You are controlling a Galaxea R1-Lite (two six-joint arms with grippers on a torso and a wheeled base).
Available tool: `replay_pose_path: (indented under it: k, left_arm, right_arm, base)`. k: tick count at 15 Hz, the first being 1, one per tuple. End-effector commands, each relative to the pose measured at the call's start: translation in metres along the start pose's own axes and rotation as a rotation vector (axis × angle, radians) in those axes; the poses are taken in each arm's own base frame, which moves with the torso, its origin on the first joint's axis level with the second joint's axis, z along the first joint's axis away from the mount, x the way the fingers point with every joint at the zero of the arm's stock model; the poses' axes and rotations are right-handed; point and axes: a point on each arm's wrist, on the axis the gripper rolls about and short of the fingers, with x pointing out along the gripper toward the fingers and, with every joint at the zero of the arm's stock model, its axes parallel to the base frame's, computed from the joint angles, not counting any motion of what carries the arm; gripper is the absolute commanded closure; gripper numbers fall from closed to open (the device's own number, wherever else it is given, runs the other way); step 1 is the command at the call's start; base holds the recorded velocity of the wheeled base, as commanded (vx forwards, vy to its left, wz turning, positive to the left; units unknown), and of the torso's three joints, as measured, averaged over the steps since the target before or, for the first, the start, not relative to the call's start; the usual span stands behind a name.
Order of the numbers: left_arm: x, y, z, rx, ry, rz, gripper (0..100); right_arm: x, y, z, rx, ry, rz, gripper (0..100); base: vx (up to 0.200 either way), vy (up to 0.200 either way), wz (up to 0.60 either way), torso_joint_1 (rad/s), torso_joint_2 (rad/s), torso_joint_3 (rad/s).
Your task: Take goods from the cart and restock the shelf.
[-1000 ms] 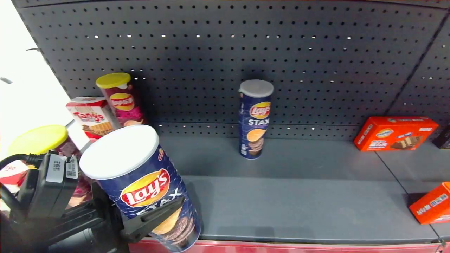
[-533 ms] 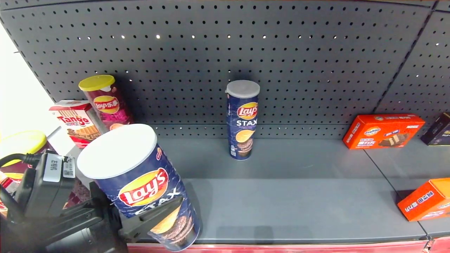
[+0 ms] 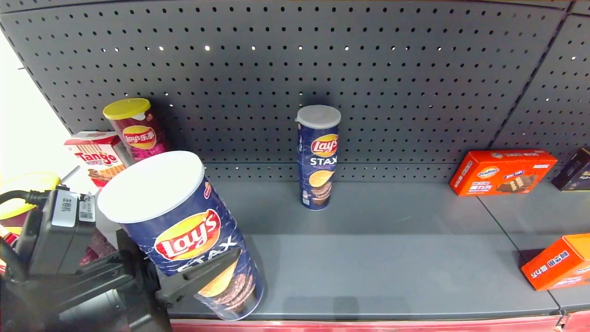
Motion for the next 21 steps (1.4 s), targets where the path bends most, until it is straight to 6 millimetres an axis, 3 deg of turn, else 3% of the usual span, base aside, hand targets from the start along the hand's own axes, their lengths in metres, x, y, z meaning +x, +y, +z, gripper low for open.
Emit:
replay_pose_path:
  k: [1, 2, 6, 11, 15, 19, 21]
  left_arm:
    - [0.006, 0.009, 0.012, 0.004, 0.000, 0.055, 100]
    - [0.009, 0.011, 0.015, -0.001, 0.011, 0.055, 100]
    - [0.011, 0.012, 0.018, -0.008, 0.028, 0.051, 100]
    - [0.009, 0.011, 0.013, -0.015, 0.044, 0.042, 100]
    - [0.008, 0.010, 0.010, -0.021, 0.056, 0.047, 100]
    - [0.007, 0.010, 0.009, -0.025, 0.062, 0.049, 100]
    - [0.006, 0.009, 0.006, -0.029, 0.072, 0.050, 100]
  right_arm:
    - [0.006, -0.001, 0.057, 0.000, 0.015, 0.069, 0]
    - [0.007, -0.002, 0.081, -0.002, -0.028, 0.074, 0]
    - [0.044, 0.000, 0.132, -0.003, 0.014, 0.226, 0]
    - [0.101, 0.018, 0.147, -0.028, 0.063, 0.418, 0]
    - [0.129, 0.034, 0.152, 0.011, 0.102, 0.521, 0]
    - [0.187, 0.053, 0.161, 0.019, 0.022, 0.563, 0]
    - [0.204, 0.063, 0.165, 0.020, 0.033, 0.657, 0]
  base:
    - [0.000, 0.000, 0.00, 0.000, 0.00, 0.000]
    - [0.000, 0.000, 0.00, 0.000, 0.00, 0.000]
    - [0.000, 0.000, 0.00, 0.000, 0.00, 0.000]
    - [0.000, 0.000, 0.00, 0.000, 0.00, 0.000]
    - [0.000, 0.000, 0.00, 0.000, 0.00, 0.000]
    - [0.000, 0.000, 0.00, 0.000, 0.00, 0.000]
    - [0.000, 0.000, 0.00, 0.000, 0.00, 0.000]
